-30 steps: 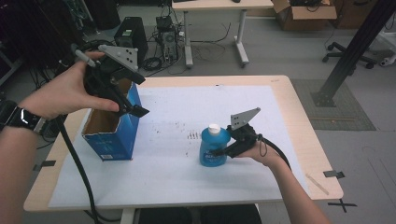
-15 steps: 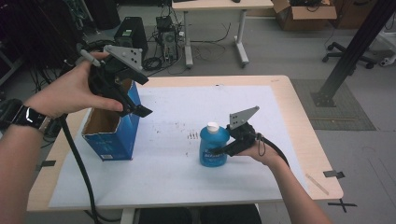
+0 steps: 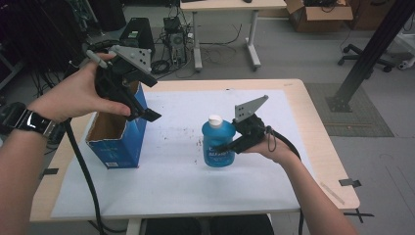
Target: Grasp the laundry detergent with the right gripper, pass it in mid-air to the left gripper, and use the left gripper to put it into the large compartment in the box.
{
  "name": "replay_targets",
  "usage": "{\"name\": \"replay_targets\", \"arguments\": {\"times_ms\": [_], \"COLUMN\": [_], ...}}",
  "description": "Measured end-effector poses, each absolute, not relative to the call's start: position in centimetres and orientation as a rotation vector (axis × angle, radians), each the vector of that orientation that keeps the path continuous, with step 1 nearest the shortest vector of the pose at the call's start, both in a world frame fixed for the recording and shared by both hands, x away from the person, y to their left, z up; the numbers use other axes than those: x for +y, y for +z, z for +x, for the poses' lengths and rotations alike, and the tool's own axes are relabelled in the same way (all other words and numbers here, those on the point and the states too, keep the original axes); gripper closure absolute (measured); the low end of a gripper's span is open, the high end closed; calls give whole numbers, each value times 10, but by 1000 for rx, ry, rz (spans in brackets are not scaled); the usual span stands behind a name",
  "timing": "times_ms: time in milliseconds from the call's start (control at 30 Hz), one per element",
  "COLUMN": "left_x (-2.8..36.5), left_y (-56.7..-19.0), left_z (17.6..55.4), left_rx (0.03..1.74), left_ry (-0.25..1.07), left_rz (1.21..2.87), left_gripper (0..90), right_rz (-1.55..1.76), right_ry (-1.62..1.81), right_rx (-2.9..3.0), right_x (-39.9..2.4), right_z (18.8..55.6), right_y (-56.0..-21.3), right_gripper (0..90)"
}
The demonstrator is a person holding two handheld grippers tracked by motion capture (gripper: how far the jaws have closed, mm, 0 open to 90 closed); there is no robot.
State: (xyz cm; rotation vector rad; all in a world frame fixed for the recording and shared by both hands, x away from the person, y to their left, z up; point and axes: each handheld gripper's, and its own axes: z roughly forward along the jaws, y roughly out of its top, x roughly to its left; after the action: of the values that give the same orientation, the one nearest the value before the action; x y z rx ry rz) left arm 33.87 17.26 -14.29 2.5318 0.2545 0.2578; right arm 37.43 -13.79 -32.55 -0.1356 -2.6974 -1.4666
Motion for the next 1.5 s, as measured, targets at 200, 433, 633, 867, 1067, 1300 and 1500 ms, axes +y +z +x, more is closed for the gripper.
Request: {"name": "replay_targets", "arguments": {"times_ms": [200, 433, 633, 867, 1067, 1300, 1500], "left_x": [166, 157, 149, 137, 126, 117, 106], "left_y": [-140, -138, -138, -141, -145, -152, -159], "left_z": [337, 334, 333, 333, 334, 333, 332], "left_rx": [243, 220, 198, 174, 154, 128, 107], "left_ry": [264, 275, 271, 260, 251, 245, 230], "left_rz": [2536, 2552, 2572, 2610, 2642, 2691, 2731], "left_gripper": [32, 32, 32, 36, 42, 65, 100], "right_rz": [-68, -18, 4, 28, 47, 59, 61], "right_ry": [-1446, -1410, -1398, -1401, -1401, -1386, -1384], "right_rx": [-2717, -2736, -2743, -2742, -2749, -2753, -2755], "right_x": [-119, -97, -82, -69, -61, -55, -55], "right_z": [373, 372, 369, 366, 364, 363, 362], "right_y": [-297, -277, -266, -254, -249, -247, -246], "right_gripper": [420, 421, 422, 422, 422, 423, 423]}}
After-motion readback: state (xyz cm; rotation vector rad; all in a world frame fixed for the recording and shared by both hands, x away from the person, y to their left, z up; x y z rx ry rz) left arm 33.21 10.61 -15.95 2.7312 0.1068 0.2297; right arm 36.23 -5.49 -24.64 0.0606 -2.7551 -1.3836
